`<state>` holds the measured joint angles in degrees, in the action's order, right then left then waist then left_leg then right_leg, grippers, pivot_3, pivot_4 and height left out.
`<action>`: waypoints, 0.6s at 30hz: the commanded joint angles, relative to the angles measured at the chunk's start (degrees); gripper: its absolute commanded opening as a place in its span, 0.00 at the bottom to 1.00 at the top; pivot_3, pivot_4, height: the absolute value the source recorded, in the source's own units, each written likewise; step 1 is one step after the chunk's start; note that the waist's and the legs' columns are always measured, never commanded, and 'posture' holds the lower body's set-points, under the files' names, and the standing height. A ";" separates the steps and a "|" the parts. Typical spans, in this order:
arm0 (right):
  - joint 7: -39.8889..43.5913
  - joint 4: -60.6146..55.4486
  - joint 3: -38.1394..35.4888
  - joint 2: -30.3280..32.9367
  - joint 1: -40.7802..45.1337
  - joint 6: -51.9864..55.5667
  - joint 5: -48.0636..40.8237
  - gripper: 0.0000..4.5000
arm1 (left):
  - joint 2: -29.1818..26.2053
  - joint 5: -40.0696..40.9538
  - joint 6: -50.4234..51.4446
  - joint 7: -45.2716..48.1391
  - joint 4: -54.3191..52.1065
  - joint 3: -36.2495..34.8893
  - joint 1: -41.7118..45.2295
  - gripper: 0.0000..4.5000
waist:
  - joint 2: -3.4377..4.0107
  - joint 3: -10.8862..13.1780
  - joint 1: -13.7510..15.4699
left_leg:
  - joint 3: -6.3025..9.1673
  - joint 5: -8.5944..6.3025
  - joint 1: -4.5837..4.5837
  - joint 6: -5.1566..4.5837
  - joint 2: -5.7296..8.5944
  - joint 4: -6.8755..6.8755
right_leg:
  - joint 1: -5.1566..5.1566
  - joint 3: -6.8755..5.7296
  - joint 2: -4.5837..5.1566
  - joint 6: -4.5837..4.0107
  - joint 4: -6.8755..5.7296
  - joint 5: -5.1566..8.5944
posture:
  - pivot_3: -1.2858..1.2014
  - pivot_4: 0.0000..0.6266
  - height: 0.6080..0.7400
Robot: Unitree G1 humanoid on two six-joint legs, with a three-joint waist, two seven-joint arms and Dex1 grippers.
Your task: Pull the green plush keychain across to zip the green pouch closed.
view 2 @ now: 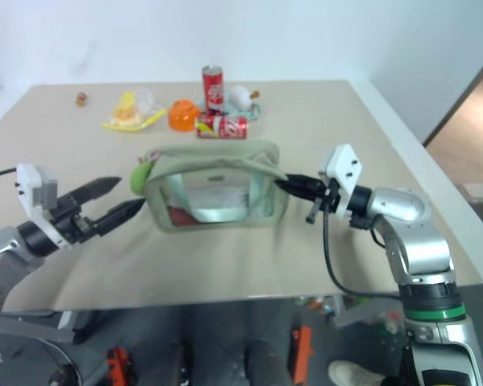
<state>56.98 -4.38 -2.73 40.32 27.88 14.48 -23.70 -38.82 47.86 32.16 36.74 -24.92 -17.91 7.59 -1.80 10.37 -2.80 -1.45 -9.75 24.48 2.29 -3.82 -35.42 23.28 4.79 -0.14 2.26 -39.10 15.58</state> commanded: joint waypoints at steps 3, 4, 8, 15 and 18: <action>0.10 -2.29 -0.80 0.33 0.29 -0.54 0.10 0.00 | 1.31 -2.86 -3.54 2.10 2.95 1.48 3.54 0.59 | 0.00 0.00 -0.01 | 0.00 0.00 0.00 0.00 -0.01 0.01 | 0.01 0.01 -0.01 0.00 0.00 0.00 | 0.52 0.24 1.00; 0.12 -2.36 -0.85 0.34 0.15 -0.58 0.13 0.00 | 1.60 -3.03 -3.73 2.17 3.10 1.53 3.78 0.52 | 0.00 0.00 -0.01 | -0.01 0.00 0.00 0.00 -0.01 0.02 | 0.00 0.01 -0.01 0.01 0.00 0.01 | 0.52 0.24 1.00; 0.24 -2.30 -0.91 0.41 -0.02 -0.75 0.28 0.00 | 1.87 -1.62 -3.00 2.58 2.93 0.35 4.66 0.21 | 0.00 0.00 -0.01 | 0.00 0.00 0.03 0.00 -0.01 0.01 | 0.01 0.01 -0.01 0.01 0.00 0.01 | 0.52 0.24 1.00; 0.95 -1.10 -0.56 0.60 0.34 -1.77 1.07 0.00 | 1.62 -1.38 -3.60 2.82 3.83 -0.74 7.19 0.01 | 0.00 0.00 0.02 | 0.00 0.00 0.01 0.00 -0.01 0.00 | 0.00 0.01 0.00 0.01 0.00 0.00 | 0.52 0.24 1.00; 1.23 -0.58 -0.50 0.57 0.51 -2.05 1.23 0.00 | 0.33 -1.17 -2.86 2.94 3.13 0.24 12.48 0.01 | -0.02 0.01 0.09 | 0.02 0.00 0.04 0.01 -0.01 -0.02 | -0.01 -0.01 -0.01 0.03 0.00 -0.01 | 0.52 0.24 1.00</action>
<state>57.35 -4.22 -2.76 40.41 27.71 13.33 -22.48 -36.94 45.52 29.94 39.29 -20.05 -16.35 16.29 -1.82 10.38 -2.71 -1.41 -9.74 24.53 2.30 -3.83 -35.46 23.28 4.76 -0.14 2.30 -39.09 15.56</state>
